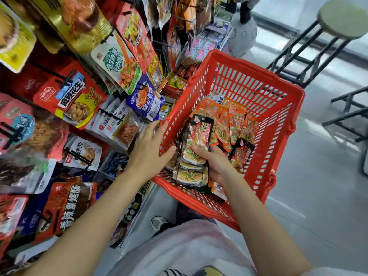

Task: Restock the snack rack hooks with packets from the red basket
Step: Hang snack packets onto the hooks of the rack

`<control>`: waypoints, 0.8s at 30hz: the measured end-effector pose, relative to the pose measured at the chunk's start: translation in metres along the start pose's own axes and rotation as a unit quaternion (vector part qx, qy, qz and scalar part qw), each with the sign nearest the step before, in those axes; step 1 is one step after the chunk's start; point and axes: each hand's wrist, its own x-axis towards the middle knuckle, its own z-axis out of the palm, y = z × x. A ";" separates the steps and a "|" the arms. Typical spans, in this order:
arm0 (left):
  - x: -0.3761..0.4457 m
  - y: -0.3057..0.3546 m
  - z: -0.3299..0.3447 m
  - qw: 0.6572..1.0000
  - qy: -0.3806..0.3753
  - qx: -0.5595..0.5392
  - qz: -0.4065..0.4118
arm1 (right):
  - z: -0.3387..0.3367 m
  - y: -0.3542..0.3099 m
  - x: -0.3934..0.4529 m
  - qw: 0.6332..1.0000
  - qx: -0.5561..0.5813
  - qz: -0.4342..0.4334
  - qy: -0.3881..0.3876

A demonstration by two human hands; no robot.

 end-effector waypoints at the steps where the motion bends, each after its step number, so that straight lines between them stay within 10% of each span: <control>1: 0.000 0.006 0.001 0.999 0.037 -0.017 0.011 | -0.002 -0.002 -0.004 1.000 -0.007 -0.019 -0.002; 6: 0.005 0.033 0.007 0.992 0.118 -0.045 0.029 | -0.008 -0.007 -0.013 0.992 0.000 -0.116 -0.047; 10: 0.011 0.062 0.012 0.976 -0.015 -0.213 -0.049 | -0.014 -0.021 -0.020 0.987 0.057 -0.148 -0.038; 13: 0.022 0.075 0.012 0.857 -0.195 -0.417 -0.232 | -0.016 -0.028 -0.023 0.982 0.074 -0.169 -0.043; 16: 0.025 0.067 0.017 0.732 -0.298 -0.559 -0.250 | -0.010 -0.033 -0.028 0.977 0.066 -0.199 -0.046; 24: 0.030 0.039 -0.005 0.789 -0.208 -0.527 -0.239 | 0.019 -0.070 -0.059 0.945 -0.113 -0.301 -0.064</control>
